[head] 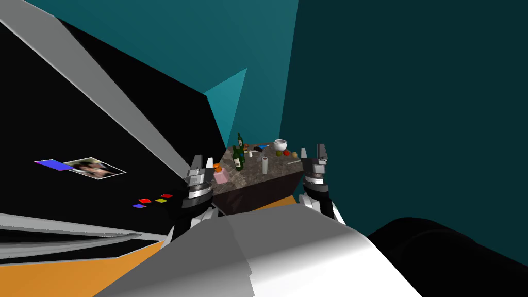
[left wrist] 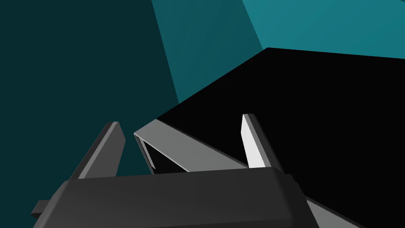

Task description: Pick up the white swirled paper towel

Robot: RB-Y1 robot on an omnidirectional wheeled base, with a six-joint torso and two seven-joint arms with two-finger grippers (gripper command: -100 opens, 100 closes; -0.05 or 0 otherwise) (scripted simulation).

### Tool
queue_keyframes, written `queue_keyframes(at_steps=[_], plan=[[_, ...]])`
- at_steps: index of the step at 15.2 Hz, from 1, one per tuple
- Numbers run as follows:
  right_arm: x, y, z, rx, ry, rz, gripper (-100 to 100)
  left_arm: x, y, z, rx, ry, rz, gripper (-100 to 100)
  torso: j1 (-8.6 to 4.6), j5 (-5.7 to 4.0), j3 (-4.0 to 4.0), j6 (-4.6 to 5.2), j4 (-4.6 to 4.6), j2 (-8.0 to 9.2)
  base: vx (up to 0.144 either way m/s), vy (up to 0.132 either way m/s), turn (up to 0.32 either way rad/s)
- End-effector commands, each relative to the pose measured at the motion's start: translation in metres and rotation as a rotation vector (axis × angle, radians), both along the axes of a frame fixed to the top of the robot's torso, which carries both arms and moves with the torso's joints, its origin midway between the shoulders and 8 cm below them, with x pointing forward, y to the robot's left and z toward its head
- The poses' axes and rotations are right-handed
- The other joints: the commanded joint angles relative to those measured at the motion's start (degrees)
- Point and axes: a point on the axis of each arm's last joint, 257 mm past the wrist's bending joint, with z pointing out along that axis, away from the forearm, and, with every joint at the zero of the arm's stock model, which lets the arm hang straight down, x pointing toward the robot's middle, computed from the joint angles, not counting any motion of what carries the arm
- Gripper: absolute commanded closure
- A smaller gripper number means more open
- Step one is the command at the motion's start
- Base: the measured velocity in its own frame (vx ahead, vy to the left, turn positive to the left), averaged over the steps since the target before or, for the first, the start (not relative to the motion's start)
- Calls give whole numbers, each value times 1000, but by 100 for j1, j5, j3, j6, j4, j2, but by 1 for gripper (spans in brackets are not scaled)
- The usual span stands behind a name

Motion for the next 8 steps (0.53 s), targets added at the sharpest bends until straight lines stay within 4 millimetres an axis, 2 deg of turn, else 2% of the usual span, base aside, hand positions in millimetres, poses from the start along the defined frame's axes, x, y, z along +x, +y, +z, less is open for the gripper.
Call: queue_keyframes(at_steps=[1, 5, 8], plan=[[4, 4, -3, -38, 14, 5, -100, 0, 0, 0, 0, 0, 0, 0, 0, 0, 0, 0, 0, 0, 0, 15, 2], [17, 10, -15, -142, 56, -8, -100, 0, 0, 0, 0, 0, 0, 0, 22, 5, 0, 0, 0, 0, -2, 59, -1], [37, 8, -33, -263, 110, -60, -100, 0, 0, 0, 0, 0, 0, 0, 43, 9, 0, -1, 0, 1, -10, 123, 1]])
